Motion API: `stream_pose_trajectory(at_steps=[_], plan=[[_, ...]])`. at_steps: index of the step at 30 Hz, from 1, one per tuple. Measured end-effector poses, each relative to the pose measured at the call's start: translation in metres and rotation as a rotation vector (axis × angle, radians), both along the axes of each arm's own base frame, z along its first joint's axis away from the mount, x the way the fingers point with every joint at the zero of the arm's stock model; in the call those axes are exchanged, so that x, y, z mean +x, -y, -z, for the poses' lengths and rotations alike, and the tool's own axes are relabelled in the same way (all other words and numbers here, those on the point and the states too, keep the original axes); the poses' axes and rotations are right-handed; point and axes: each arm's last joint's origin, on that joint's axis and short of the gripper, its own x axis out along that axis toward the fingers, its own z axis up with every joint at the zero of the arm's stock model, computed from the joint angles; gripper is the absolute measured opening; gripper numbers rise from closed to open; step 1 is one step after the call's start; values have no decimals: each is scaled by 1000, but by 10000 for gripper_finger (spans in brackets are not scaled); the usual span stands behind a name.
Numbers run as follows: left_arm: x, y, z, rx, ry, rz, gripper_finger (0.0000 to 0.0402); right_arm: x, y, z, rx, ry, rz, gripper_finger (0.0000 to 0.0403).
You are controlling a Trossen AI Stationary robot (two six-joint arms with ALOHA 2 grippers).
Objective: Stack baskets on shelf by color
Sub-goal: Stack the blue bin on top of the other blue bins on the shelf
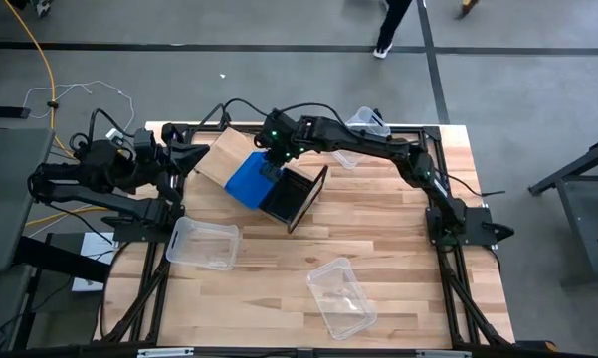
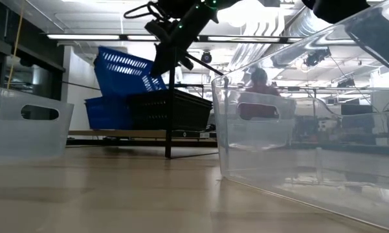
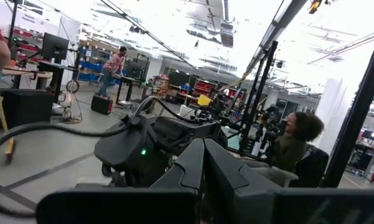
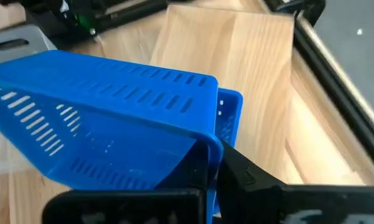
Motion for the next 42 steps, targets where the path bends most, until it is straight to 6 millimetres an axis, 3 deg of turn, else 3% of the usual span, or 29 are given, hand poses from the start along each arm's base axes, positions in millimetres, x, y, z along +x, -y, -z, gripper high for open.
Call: stream_pose_trajectory(at_steps=[9, 14, 19, 23, 29, 35, 39, 42], plan=[[0, 0, 0, -2, -1, 1, 0, -1, 0, 1, 19, -14, 10, 14], [0, 0, 0, -2, -2, 1, 0, -3, -3, 0, 65, -28, -24, 92], [0, 0, 0, 0, -3, 0, 0, -7, -5, -20, 85, 9, -68, 181], [0, 0, 0, 1, -3, 0, 0, -16, -13, -31, 89, -9, -149, 217], [1, 0, 3, 32, -45, -6, 0, -46, -31, -50, 17, -154, -247, 215], [6, 0, 9, 32, -115, -9, 0, -73, -45, -75, 6, -178, -277, 194], [7, 0, 13, 36, -159, 9, 0, -95, -58, -74, 21, -208, -282, 180], [7, 1, 16, 38, -189, 37, 0, -125, -71, -67, 52, -163, -239, 172]])
